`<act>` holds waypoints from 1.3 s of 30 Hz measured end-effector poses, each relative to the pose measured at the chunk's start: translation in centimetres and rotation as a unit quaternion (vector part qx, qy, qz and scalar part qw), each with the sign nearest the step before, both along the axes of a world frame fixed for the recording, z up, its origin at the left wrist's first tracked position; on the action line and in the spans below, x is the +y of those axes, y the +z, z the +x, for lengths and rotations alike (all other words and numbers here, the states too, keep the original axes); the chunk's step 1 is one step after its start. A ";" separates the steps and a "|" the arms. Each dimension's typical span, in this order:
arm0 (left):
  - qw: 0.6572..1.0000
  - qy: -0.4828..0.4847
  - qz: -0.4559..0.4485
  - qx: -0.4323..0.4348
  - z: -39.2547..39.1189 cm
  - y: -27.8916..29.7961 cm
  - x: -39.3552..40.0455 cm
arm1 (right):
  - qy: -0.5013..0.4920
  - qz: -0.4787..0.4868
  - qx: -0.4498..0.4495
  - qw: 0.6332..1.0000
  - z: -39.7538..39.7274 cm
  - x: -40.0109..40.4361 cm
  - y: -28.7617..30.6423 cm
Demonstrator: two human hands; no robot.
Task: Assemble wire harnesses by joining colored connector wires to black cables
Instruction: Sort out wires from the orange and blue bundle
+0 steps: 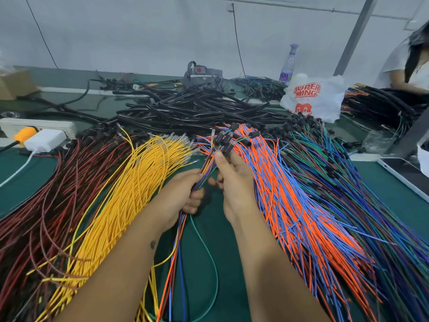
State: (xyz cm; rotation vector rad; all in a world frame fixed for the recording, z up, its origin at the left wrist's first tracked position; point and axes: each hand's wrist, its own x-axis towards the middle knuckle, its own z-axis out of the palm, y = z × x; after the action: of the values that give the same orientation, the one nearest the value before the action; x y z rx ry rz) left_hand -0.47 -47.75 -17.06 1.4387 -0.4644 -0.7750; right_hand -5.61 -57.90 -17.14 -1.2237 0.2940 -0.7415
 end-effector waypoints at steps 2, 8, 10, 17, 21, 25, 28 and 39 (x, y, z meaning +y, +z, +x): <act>1.000 0.003 0.000 0.014 0.0 0.1 -0.1 | 0.014 -0.001 -0.008 1.000 -0.2 0.1 0.2; 1.000 0.019 0.008 -0.016 -0.6 0.1 -0.2 | 0.024 0.025 -0.022 0.999 -0.2 0.0 0.1; 0.997 0.028 0.005 -0.073 -0.6 -0.2 -0.1 | 0.028 0.028 -0.025 0.999 -0.2 -0.1 0.1; 0.974 0.040 0.039 -0.220 -0.1 -0.5 0.0 | 0.015 0.018 -0.029 0.999 -0.1 0.1 -0.1; 0.981 0.061 0.040 -0.182 0.0 -0.5 -0.3 | 0.022 -0.002 -0.034 0.999 0.4 0.5 -0.2; 0.976 0.116 0.036 -0.182 0.1 -0.3 -1.0 | 0.025 -0.008 -0.054 0.998 1.0 1.0 0.0; 0.975 0.120 0.025 -0.185 0.1 -0.4 -1.2 | -0.004 -0.005 -0.018 1.000 1.3 0.8 -0.3; 0.965 0.120 0.018 -0.233 0.3 -1.2 -1.2 | 0.037 -0.004 0.042 0.998 1.1 0.4 -0.7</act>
State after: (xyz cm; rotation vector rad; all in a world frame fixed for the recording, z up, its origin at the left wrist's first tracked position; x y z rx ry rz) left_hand -0.20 -48.96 -18.22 1.6791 -0.6204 -0.2466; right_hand -4.47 -57.50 -17.82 -1.2690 0.3126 -0.6283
